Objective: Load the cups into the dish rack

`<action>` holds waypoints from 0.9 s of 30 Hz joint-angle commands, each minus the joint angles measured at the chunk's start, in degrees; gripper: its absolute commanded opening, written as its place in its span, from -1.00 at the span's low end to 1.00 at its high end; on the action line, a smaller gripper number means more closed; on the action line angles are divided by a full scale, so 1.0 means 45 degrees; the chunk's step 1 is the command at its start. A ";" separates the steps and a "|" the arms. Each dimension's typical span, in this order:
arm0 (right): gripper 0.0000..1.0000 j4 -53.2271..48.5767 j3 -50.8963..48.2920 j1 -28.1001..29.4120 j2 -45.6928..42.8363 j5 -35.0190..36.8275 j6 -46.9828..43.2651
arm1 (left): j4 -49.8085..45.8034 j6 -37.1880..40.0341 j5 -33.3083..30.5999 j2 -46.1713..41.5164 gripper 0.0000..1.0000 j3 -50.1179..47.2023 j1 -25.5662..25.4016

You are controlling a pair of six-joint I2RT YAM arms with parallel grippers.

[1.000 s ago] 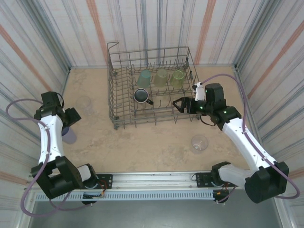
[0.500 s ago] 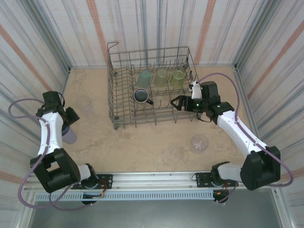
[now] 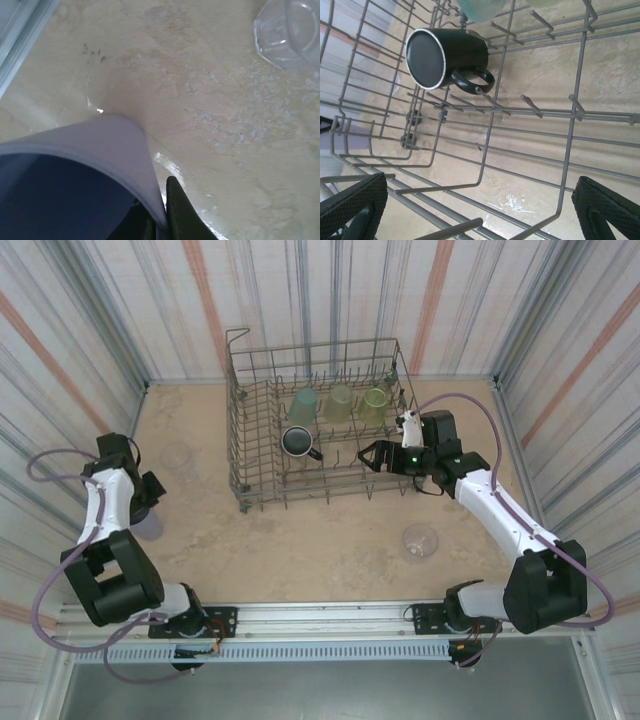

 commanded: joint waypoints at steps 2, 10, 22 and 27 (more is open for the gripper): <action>0.98 -0.0090 0.0552 -0.0093 -0.0408 -0.0032 0.0128 | -0.0287 0.0016 0.0024 0.0032 -1.00 0.0038 0.0058; 0.98 -0.0612 0.0594 0.0139 -0.1107 0.0240 0.0345 | -0.0755 -0.0269 -0.0120 -0.1212 -1.00 0.0135 0.0058; 0.98 -0.1625 0.1098 0.0598 -0.1415 0.0547 0.0211 | -0.1414 -0.0952 0.0609 -0.2045 -1.00 0.0950 0.0060; 0.98 -0.1596 0.1145 0.0972 -0.1327 0.0717 0.0335 | -0.2027 -0.1145 0.0229 -0.1966 -1.00 0.1763 0.0058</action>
